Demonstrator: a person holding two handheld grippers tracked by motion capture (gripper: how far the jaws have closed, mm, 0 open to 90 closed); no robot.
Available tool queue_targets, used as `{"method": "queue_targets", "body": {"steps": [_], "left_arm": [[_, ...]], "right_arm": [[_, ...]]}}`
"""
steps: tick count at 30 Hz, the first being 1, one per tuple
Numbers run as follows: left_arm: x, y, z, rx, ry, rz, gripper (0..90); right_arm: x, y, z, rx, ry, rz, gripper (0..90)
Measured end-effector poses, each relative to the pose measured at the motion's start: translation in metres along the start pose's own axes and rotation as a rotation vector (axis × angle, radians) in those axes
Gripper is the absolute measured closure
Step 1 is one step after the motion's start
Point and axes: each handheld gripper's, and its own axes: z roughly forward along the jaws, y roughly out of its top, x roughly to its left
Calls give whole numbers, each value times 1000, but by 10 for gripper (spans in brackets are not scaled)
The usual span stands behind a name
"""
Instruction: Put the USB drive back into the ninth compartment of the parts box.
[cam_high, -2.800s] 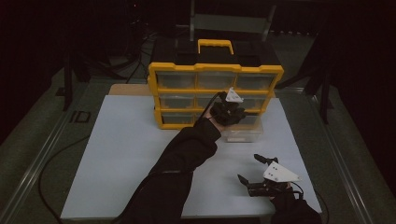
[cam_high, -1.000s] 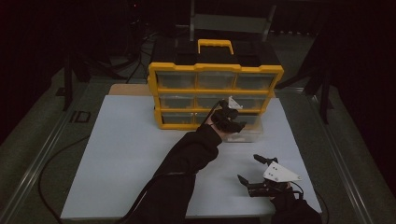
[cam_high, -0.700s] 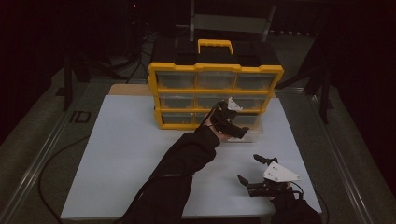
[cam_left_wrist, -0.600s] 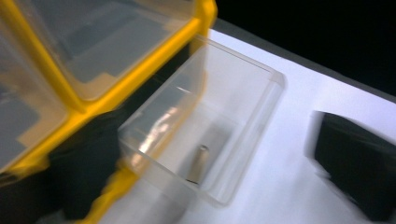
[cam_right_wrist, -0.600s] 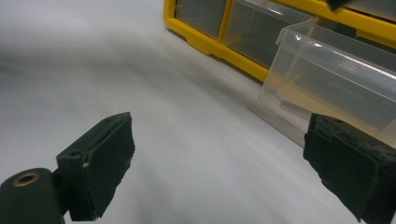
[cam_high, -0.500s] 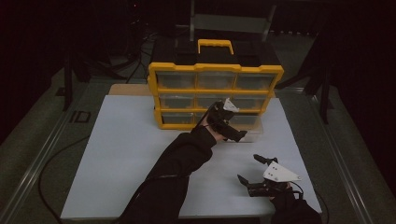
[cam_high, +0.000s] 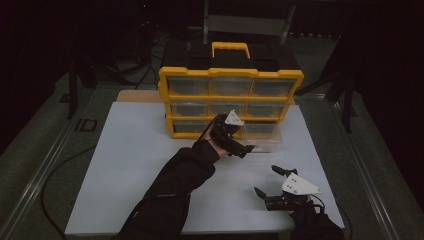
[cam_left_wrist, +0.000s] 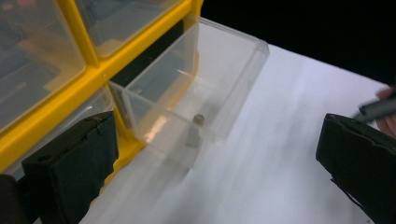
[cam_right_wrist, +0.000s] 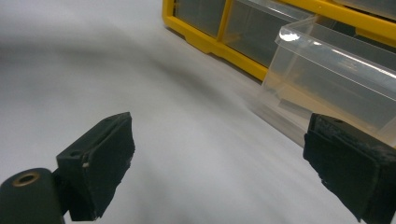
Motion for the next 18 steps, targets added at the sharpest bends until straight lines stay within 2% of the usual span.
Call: {"method": "queue_targets", "body": {"steps": [5, 18], "left_arm": [[-1, -10, -9, 6, 4, 19, 0], [-1, -38, -33, -6, 2, 22, 0]], "right_arm": [[0, 0, 0, 1, -1, -2, 83], [0, 0, 0, 3, -2, -3, 83]]}}
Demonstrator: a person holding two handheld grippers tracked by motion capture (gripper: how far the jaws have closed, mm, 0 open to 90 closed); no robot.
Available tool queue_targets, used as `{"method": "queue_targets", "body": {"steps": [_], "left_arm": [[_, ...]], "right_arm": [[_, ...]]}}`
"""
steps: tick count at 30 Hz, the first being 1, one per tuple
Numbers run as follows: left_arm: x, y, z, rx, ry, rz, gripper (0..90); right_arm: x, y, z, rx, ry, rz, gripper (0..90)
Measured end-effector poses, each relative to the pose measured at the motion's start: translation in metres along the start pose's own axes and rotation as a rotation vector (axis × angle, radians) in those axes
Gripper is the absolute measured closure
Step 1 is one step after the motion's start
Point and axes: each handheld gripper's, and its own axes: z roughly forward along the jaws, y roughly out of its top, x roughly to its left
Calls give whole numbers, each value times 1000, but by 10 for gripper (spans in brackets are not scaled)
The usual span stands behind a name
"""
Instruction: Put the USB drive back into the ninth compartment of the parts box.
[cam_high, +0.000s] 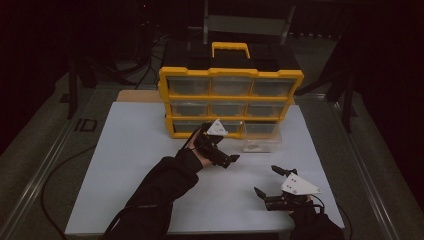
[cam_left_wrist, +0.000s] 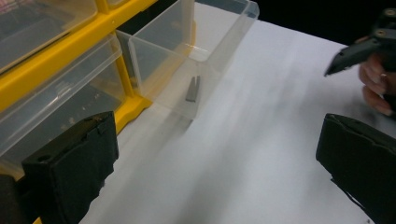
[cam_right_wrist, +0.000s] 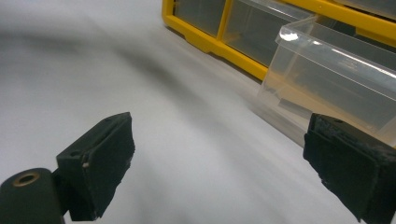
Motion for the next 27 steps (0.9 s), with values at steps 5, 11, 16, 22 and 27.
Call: {"method": "queue_targets", "body": {"steps": [5, 11, 16, 22, 27], "left_arm": [[1, -12, -10, 0, 7, -6, 0], [1, -25, -21, -1, 10, -7, 0], [-2, -34, -32, -10, 9, -4, 0], [0, -47, -46, -24, 14, -9, 0], [1, -61, -55, -33, 15, -21, 0]], "right_arm": [[0, 0, 0, 3, 0, -2, 83], [0, 0, 0, 1, -2, -1, 83], [0, 0, 1, 4, 1, -4, 83], [0, 0, 1, 3, 0, -5, 83], [0, 0, 1, 4, 1, -7, 83]]}}
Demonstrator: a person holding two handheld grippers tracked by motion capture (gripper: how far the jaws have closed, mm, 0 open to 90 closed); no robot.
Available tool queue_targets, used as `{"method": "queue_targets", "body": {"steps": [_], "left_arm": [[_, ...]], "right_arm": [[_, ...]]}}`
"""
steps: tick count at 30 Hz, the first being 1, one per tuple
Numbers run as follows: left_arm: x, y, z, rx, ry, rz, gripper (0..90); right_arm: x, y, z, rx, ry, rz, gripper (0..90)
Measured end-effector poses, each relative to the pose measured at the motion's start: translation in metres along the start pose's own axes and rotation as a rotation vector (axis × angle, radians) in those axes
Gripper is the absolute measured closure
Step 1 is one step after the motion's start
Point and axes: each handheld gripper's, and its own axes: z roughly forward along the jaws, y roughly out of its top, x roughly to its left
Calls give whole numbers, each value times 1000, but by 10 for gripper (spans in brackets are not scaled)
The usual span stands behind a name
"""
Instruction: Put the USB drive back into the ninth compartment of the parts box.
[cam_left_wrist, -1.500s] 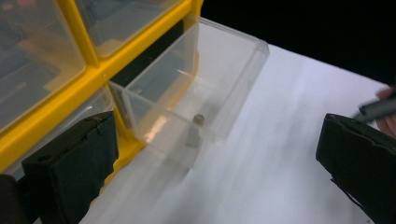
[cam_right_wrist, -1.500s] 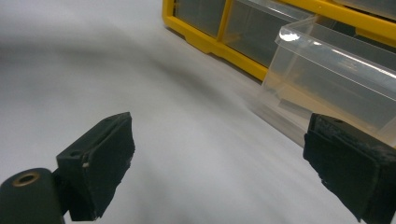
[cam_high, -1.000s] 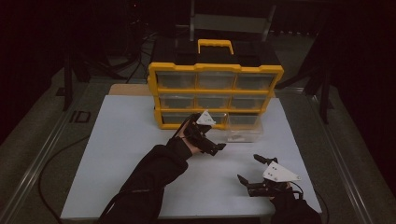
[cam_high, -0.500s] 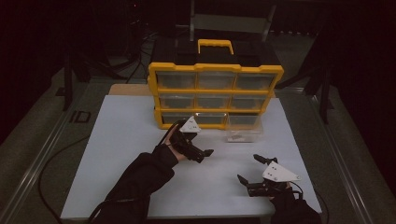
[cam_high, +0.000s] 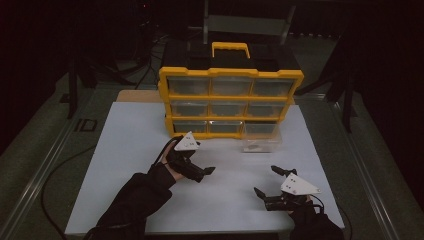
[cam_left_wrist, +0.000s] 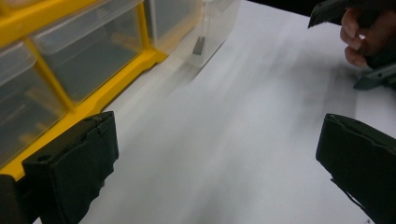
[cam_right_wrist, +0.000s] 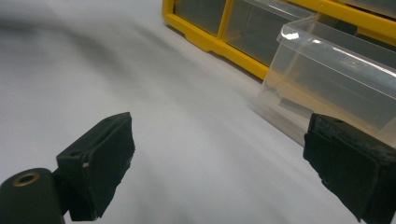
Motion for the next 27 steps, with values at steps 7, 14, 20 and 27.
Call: {"method": "queue_targets", "body": {"steps": [7, 14, 20, 27], "left_arm": [[4, -21, -11, 14, 22, -13, 0], [6, -40, -21, 14, 29, -33, 0], [8, -59, -29, 10, 34, -58, 0], [8, -77, -41, -4, 43, -82, 0]], "right_arm": [[0, 0, 0, 1, 1, 1, 83], [0, 0, 0, 3, -4, 6, 83], [0, 0, 0, 4, -4, 8, 83], [0, 0, 0, 5, -5, 2, 83]]}}
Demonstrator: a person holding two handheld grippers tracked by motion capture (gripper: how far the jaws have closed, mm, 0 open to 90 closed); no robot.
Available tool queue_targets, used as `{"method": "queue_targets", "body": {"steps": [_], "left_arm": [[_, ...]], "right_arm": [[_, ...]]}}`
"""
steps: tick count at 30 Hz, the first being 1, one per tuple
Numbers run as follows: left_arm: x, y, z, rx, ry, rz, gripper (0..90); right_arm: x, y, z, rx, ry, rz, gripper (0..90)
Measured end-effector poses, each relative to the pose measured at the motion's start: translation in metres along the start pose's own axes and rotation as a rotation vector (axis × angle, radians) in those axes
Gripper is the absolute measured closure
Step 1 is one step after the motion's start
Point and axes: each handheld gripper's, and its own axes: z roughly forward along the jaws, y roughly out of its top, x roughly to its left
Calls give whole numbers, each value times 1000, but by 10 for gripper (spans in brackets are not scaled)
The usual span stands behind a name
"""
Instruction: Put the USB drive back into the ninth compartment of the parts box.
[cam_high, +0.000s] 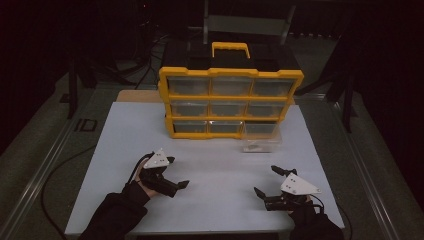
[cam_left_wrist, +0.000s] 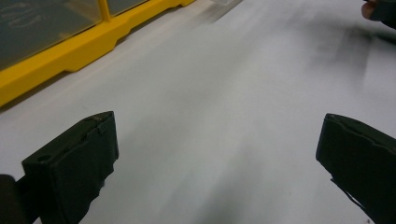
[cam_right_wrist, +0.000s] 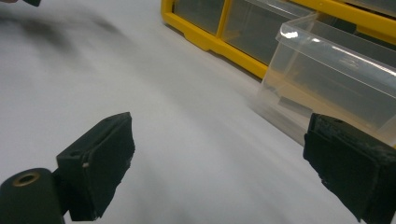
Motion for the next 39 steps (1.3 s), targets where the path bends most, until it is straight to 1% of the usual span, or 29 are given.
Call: {"method": "queue_targets", "body": {"steps": [6, 8, 10, 12, 15, 21, 25, 27, 31, 33, 35, 39], "left_arm": [[1, -13, -11, 0, -5, -5, 0], [1, -16, -15, -11, -3, -13, 0], [0, -20, -19, -13, -3, -11, 0], [-1, -23, -22, -11, 6, -5, 0], [0, -29, -26, -10, 8, -10, 0], [-2, -38, -34, 0, 24, -1, 0], [-3, -43, -40, -7, 29, -9, 0], [-4, -46, -43, -7, 50, 0, 0], [-5, -52, -50, -21, 61, -1, 0], [-5, -54, -52, -23, 63, -9, 0], [-6, -56, -54, -23, 77, 0, 0], [-8, -58, -57, -39, 70, -1, 0]], "right_arm": [[0, 0, 0, 0, -1, -2, 83], [0, 0, 0, 0, 0, -5, 83], [0, 0, 0, 2, 0, -6, 83], [0, 0, 0, 1, -1, -4, 83], [0, 0, 0, 0, 0, -5, 83], [1, 0, 0, 2, 1, -5, 83], [0, 0, 0, 1, 3, -6, 83], [1, 0, 0, 3, 0, -5, 83], [0, 0, 0, 2, 1, -6, 83], [1, 0, 0, 4, 1, -8, 83], [1, 1, 0, 5, 2, -5, 83], [1, 1, 0, 4, -1, -7, 83]]}}
